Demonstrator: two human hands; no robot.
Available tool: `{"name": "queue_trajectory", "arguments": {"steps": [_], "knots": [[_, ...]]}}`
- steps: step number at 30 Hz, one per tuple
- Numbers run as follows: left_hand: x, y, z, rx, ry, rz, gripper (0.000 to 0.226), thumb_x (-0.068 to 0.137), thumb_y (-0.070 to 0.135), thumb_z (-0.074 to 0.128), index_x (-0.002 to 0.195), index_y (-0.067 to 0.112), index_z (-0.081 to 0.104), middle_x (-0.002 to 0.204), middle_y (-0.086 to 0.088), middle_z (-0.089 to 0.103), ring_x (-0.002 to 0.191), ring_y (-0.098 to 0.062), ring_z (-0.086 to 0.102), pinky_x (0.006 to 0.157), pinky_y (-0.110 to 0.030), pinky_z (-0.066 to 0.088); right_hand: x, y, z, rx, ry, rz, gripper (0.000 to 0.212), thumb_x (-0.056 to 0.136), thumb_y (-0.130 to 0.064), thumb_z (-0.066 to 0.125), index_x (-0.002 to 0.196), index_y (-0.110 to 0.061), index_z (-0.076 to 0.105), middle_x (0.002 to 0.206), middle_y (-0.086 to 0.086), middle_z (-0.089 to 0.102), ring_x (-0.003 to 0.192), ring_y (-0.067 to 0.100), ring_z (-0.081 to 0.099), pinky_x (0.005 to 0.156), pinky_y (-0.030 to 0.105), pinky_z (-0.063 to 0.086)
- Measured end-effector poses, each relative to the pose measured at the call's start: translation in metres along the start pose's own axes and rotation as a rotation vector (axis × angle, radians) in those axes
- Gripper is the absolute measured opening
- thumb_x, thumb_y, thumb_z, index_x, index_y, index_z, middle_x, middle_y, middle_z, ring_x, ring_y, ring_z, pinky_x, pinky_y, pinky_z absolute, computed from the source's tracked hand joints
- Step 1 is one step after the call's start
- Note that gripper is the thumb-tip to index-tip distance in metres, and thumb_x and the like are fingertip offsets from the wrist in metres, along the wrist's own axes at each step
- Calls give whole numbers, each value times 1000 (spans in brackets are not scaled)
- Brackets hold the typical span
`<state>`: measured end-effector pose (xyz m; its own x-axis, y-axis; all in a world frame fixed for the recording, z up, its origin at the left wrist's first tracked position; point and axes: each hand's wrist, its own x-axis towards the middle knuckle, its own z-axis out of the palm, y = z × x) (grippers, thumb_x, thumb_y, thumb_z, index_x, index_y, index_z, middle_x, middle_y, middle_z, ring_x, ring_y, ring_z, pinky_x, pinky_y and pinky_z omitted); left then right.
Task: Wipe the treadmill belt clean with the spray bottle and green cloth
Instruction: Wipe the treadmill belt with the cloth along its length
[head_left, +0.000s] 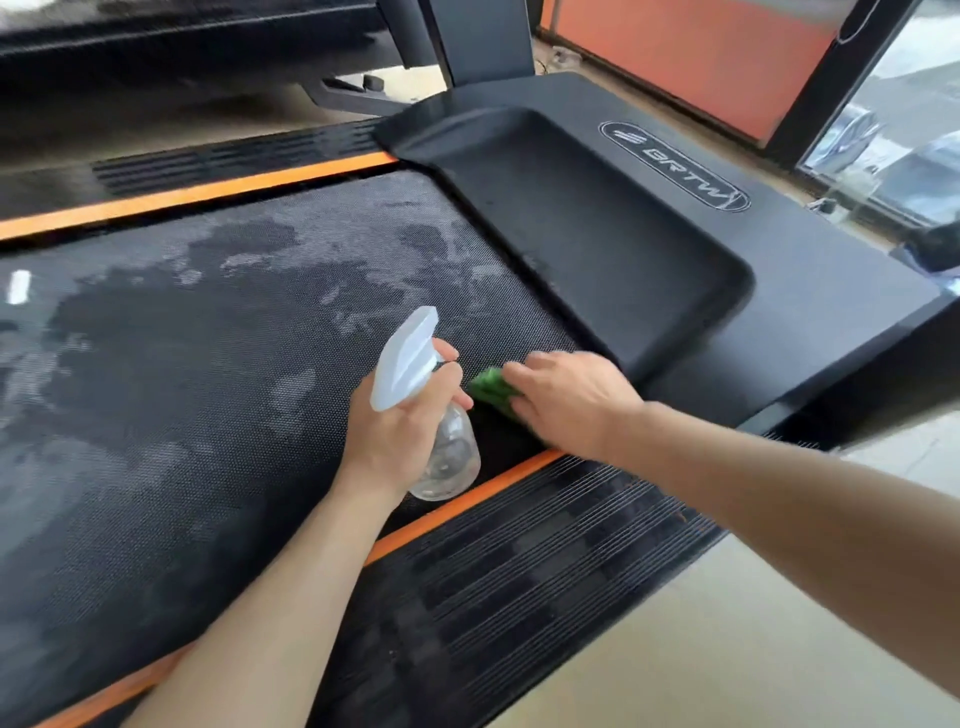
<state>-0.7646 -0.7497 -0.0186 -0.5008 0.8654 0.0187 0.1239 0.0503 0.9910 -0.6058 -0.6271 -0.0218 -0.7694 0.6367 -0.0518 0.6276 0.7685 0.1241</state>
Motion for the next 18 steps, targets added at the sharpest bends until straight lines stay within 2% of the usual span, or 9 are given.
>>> {"name": "queue_trajectory", "arguments": {"steps": [3, 5, 7, 10, 12, 14, 16, 18], "knots": [[-1, 3, 1, 28, -6, 9, 9, 99, 6, 66, 106, 4, 71, 81, -11, 74, 72, 5, 68, 73, -3, 44, 23, 38, 6, -43, 27, 284, 28, 102, -40, 40, 119, -21, 49, 111, 7, 60, 105, 34, 61, 78, 41, 48], [0, 4, 1, 48, -8, 8, 8, 99, 9, 67, 104, 9, 72, 80, -10, 76, 72, 4, 68, 73, -3, 43, 23, 32, 9, 25, 51, 362, 27, 101, -39, 40, 117, -20, 50, 108, 8, 62, 99, 35, 63, 71, 40, 47], [3, 3, 2, 52, -4, -20, 6, 99, 13, 67, 102, 12, 72, 77, -7, 76, 72, 3, 68, 71, -3, 42, 10, 8, 8, 55, 53, 270, 28, 98, -38, 40, 117, -21, 51, 106, 5, 65, 96, 34, 66, 70, 39, 48], [7, 1, 1, 19, 20, -56, 6, 100, 16, 66, 99, 15, 72, 75, 1, 76, 73, 3, 68, 70, -3, 42, -18, -16, 1, 77, 3, -21, 28, 99, -39, 38, 116, -22, 51, 103, -2, 64, 97, 28, 65, 75, 39, 52], [5, 1, 0, 0, 33, -67, 6, 100, 16, 66, 99, 15, 71, 75, 1, 76, 73, 2, 68, 69, -3, 43, -12, 0, -1, 22, -6, -45, 27, 100, -40, 37, 115, -21, 49, 104, -1, 62, 99, 28, 64, 76, 40, 52], [4, 1, 2, 10, 25, -68, 7, 99, 14, 66, 100, 12, 72, 77, -1, 75, 72, 4, 67, 69, -3, 43, 8, 27, 3, -78, -2, 119, 27, 101, -40, 37, 117, -21, 49, 108, 3, 62, 101, 31, 63, 73, 39, 50], [4, 3, 5, 42, 29, -62, 8, 98, 13, 67, 98, 8, 73, 80, 0, 75, 72, 6, 67, 69, -3, 42, 22, 40, 6, -42, 35, 344, 26, 101, -38, 38, 116, -20, 51, 108, 7, 64, 99, 34, 64, 71, 40, 47], [4, 6, 8, 61, 41, -73, 6, 96, 14, 68, 97, 12, 73, 79, -2, 76, 71, 5, 67, 69, -3, 42, 21, 27, 9, 18, 73, 411, 25, 100, -35, 39, 113, -18, 53, 105, 8, 67, 95, 36, 66, 69, 39, 47]]}}
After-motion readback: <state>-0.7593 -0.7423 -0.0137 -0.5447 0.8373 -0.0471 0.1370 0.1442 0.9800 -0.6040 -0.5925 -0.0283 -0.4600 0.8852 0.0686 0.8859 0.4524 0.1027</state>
